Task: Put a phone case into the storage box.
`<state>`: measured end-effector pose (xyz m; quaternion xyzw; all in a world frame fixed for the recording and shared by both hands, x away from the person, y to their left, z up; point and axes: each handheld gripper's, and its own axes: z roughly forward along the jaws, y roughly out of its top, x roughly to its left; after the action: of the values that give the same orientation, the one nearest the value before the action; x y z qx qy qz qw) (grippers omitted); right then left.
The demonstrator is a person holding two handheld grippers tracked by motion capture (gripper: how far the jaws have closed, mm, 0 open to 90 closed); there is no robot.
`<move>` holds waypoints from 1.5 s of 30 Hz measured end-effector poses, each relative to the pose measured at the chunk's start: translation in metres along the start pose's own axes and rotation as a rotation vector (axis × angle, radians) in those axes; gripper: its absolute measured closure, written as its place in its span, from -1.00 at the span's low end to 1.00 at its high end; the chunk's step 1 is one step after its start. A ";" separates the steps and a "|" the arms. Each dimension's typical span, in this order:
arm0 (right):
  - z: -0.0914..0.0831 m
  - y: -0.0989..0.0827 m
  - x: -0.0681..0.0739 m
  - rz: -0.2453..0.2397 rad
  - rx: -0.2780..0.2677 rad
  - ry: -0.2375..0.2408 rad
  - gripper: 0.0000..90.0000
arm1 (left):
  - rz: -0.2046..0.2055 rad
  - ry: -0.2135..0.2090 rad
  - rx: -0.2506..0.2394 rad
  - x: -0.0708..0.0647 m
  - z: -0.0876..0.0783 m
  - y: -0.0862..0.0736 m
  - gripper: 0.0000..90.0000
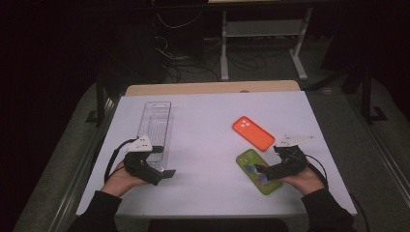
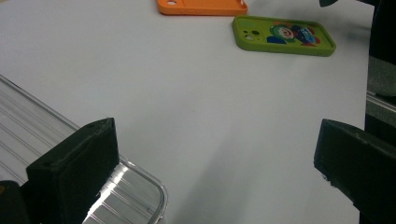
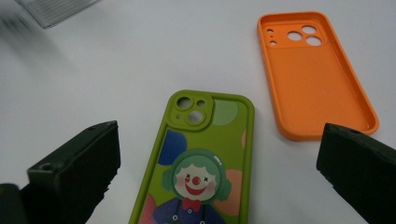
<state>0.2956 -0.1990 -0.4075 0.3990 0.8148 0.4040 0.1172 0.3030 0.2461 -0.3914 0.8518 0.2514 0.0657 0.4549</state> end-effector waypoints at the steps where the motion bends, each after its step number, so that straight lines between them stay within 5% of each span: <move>1: 0.001 0.003 0.000 -0.010 0.012 -0.007 -1.00 | -0.012 -0.003 -0.002 -0.001 0.000 0.000 -1.00; 12: 0.007 0.026 -0.013 0.010 0.036 -0.038 -1.00 | -0.015 0.004 -0.016 0.002 -0.003 0.000 -1.00; 20: 0.011 0.052 -0.035 0.031 0.021 -0.070 -1.00 | -0.020 0.003 -0.022 0.002 -0.002 0.000 -1.00; 28: 0.020 0.076 -0.046 -0.003 0.021 -0.079 -1.00 | -0.021 0.002 -0.022 0.002 -0.002 0.000 -1.00; 45: 0.043 0.093 -0.068 0.023 0.067 -0.073 -1.00 | -0.027 -0.002 -0.021 0.002 -0.003 0.000 -1.00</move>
<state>0.4139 -0.1919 -0.3743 0.4267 0.8182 0.3631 0.1289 0.3033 0.2491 -0.3898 0.8435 0.2616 0.0612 0.4652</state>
